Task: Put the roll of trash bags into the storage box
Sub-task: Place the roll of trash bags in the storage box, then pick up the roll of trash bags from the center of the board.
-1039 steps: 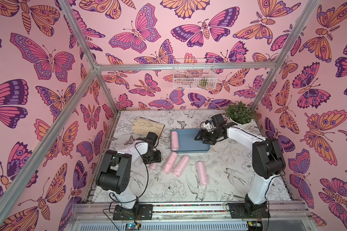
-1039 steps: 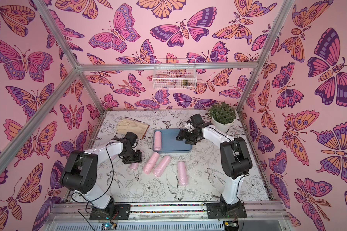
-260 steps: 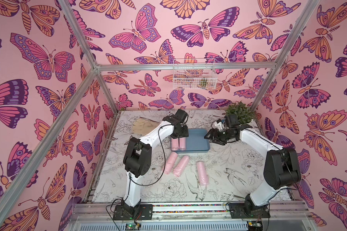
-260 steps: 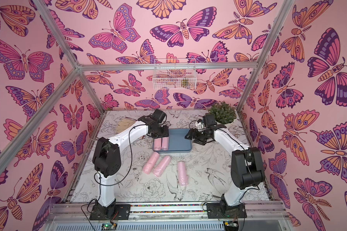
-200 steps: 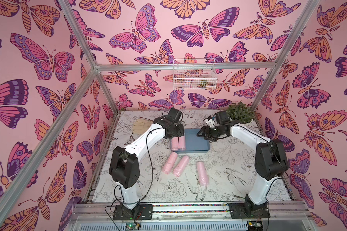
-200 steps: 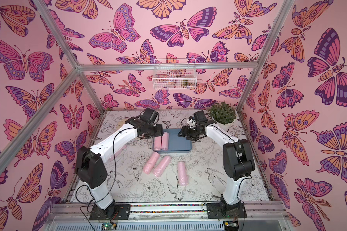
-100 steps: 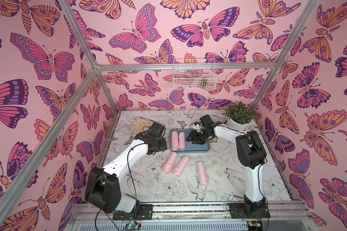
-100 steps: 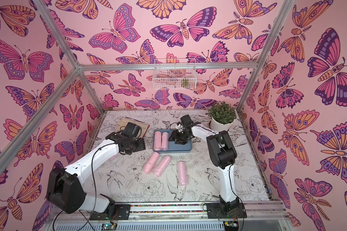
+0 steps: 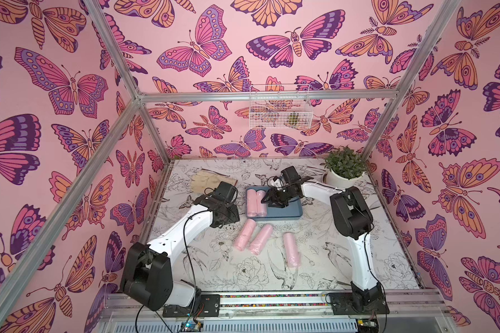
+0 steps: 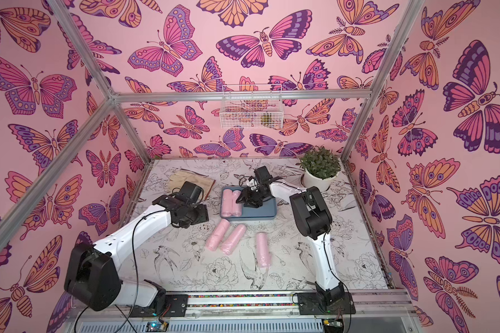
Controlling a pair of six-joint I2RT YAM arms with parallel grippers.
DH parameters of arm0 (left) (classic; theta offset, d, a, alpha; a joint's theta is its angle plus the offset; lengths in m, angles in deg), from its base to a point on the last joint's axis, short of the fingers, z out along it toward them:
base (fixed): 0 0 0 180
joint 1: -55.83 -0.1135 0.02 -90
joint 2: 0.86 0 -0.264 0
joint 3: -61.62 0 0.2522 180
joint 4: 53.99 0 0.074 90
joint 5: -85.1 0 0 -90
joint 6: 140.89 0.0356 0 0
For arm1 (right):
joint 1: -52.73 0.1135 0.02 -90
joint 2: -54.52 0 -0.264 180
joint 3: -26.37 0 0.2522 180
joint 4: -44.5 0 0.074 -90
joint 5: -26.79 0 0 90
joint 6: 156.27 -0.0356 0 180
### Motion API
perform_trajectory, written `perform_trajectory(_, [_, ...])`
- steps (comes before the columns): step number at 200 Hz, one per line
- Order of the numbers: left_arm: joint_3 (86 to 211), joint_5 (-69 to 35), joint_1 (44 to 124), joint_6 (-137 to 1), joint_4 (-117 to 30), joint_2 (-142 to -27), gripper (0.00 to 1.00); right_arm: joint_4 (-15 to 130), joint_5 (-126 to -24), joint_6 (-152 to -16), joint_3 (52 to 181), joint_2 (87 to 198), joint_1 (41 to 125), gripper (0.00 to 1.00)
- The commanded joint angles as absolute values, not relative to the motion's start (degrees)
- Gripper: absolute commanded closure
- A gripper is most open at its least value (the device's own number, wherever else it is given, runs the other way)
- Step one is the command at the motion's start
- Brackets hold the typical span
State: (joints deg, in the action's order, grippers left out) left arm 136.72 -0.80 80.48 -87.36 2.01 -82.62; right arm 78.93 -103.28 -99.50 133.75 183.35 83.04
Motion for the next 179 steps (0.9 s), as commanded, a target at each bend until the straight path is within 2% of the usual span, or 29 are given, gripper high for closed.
perform_trajectory(1, [136.32,-1.04,80.0,-87.07,2.93,-82.76,0.31,77.84,-103.95,-100.76,135.49,184.99,83.58,0.46])
perform_trajectory(69, [135.51,0.63,79.53,-86.92,3.26,-81.81,0.28,80.5,-102.29,-98.82,135.18,182.74,83.54,0.46])
perform_trajectory(111, [134.88,1.93,77.67,-85.63,3.71,-80.1,0.25,83.02,-100.42,-97.3,134.93,179.34,82.71,0.4])
perform_trajectory(179, [139.24,5.82,68.09,-77.61,10.47,-83.15,0.17,82.78,-100.39,-95.4,127.32,170.73,79.52,0.34])
